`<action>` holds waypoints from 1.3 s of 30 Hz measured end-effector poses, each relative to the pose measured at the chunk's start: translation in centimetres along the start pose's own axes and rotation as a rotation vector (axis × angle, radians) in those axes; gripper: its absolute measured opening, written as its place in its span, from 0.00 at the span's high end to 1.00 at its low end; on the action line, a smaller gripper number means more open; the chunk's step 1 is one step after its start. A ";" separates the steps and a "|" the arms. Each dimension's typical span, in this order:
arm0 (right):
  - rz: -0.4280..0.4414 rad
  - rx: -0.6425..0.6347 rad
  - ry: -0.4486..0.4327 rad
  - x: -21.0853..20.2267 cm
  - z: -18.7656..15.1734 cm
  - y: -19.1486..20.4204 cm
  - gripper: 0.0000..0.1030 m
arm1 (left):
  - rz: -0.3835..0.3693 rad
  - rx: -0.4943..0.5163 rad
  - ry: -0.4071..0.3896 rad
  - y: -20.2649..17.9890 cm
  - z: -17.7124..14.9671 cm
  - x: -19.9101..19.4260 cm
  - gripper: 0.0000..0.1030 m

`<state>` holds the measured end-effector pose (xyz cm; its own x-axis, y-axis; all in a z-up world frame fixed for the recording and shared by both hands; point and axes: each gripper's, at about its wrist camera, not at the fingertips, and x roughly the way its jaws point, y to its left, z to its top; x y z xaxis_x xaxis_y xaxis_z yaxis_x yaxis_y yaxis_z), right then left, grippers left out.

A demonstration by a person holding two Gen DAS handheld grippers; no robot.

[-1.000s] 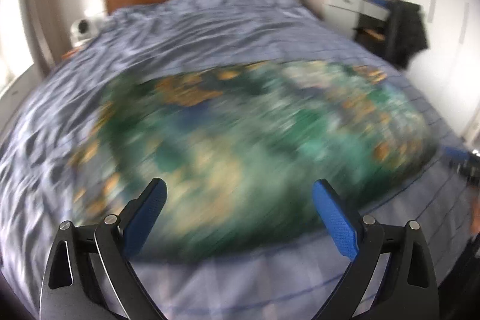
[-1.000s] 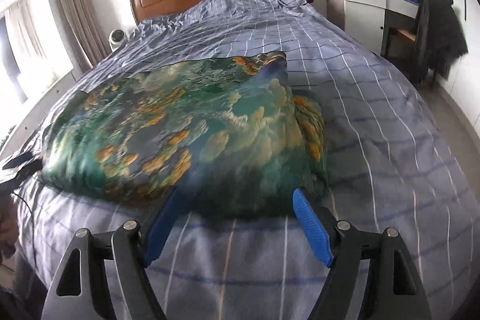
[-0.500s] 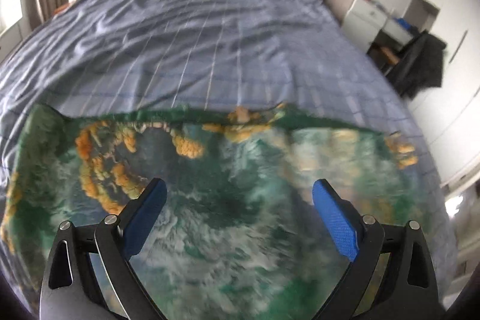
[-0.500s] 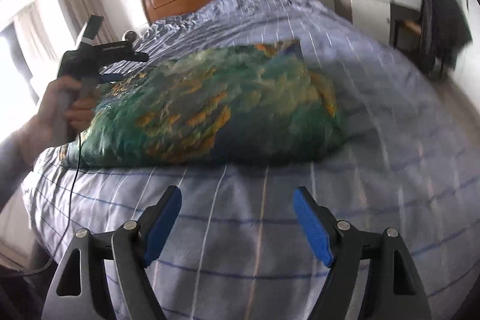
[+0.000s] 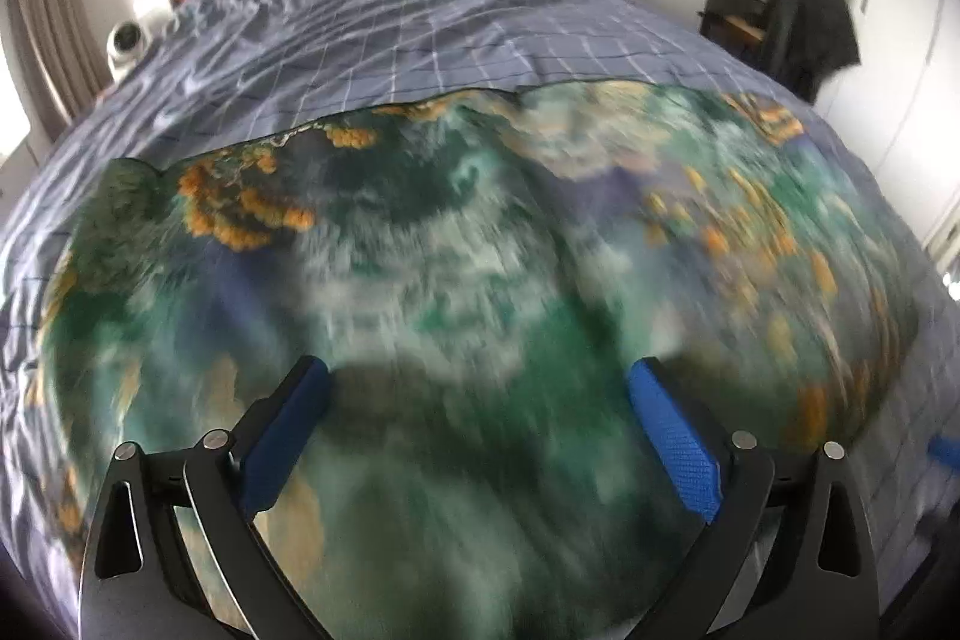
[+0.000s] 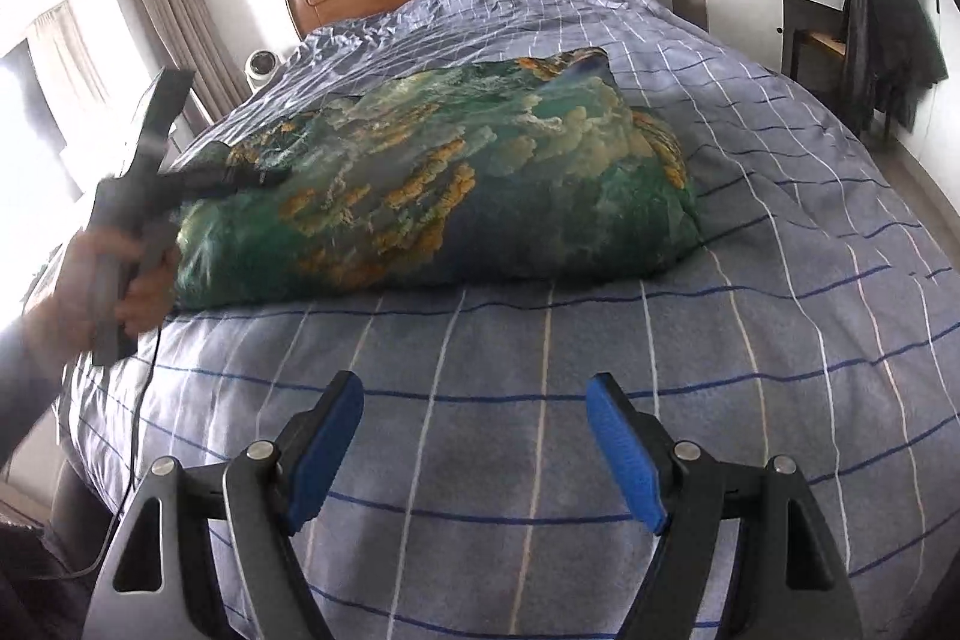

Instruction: Fold large clothes

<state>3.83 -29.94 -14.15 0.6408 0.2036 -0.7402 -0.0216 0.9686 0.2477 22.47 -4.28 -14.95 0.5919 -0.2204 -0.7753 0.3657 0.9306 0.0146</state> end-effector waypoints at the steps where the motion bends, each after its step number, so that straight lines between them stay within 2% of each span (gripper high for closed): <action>1: 0.003 -0.001 0.000 0.0 0.1 0.2 0.24 | 0.004 0.011 -0.003 -0.2 -0.3 -0.2 0.02; 8: 0.008 -0.040 0.018 0.2 -0.1 1.5 0.24 | 0.021 0.106 -0.040 -2.4 -3.6 -2.9 0.02; 14: 0.017 -0.047 0.020 0.2 -0.1 2.2 0.24 | -0.002 0.228 -0.007 -5.0 -7.2 -4.1 0.02; 18: 0.024 -0.031 0.019 0.1 -0.2 2.0 0.24 | -0.061 0.274 0.029 -6.7 -9.2 -4.7 0.02; 23: 0.015 -0.002 0.012 -0.1 -0.2 1.1 0.24 | -0.093 0.288 0.034 -7.8 -10.0 -5.5 0.02; 31: -0.002 0.071 0.009 -0.1 -0.1 -0.7 0.24 | -0.134 0.185 0.015 -6.3 -8.9 -6.8 0.02; 36: -0.006 0.095 0.018 0.2 -0.1 -1.1 0.24 | -0.120 0.181 -0.003 -6.1 -8.4 -7.0 0.02; 39: -0.007 0.112 0.017 0.2 -0.1 -1.5 0.24 | -0.138 0.165 -0.014 -5.9 -7.9 -7.1 0.02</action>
<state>3.96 -31.37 -14.72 0.6276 0.2005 -0.7523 0.0690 0.9481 0.3103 10.48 -5.89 -14.55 0.5374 -0.3477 -0.7683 0.5564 0.8308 0.0131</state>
